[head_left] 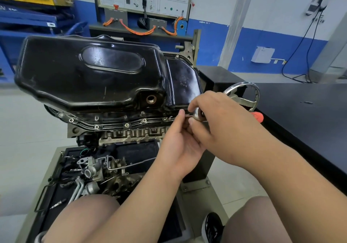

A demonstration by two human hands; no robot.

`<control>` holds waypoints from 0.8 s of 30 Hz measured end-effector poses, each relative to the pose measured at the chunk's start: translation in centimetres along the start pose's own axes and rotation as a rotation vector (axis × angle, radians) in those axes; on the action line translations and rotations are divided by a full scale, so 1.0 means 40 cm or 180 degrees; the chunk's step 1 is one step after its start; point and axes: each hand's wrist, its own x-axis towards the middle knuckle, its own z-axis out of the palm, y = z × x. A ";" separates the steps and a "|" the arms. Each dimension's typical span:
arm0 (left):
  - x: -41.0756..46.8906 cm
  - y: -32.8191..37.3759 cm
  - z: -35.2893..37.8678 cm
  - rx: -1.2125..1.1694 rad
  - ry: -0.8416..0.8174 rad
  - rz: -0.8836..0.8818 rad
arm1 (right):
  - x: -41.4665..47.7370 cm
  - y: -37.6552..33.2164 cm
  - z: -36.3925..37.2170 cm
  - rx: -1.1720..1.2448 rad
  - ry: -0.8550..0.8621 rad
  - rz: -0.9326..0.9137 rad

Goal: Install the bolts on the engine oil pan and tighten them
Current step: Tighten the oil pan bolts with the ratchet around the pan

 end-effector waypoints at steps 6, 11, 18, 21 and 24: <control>-0.003 0.013 0.010 -0.0237 -0.0002 -0.0001 | 0.015 -0.023 -0.010 0.0156 -0.0233 0.0113; -0.004 0.007 0.006 -0.0357 0.0057 -0.0052 | 0.021 -0.040 0.004 -0.0038 -0.0156 0.0107; -0.010 0.016 0.000 -0.0032 -0.0218 0.0029 | 0.049 -0.022 0.028 -0.0385 0.0327 0.0202; -0.013 0.014 0.002 -0.0086 -0.0264 0.0038 | 0.053 -0.015 0.026 -0.0361 0.0341 0.0294; -0.009 0.011 0.004 -0.0146 -0.0241 -0.0010 | 0.044 -0.019 0.019 -0.0308 0.0155 0.0221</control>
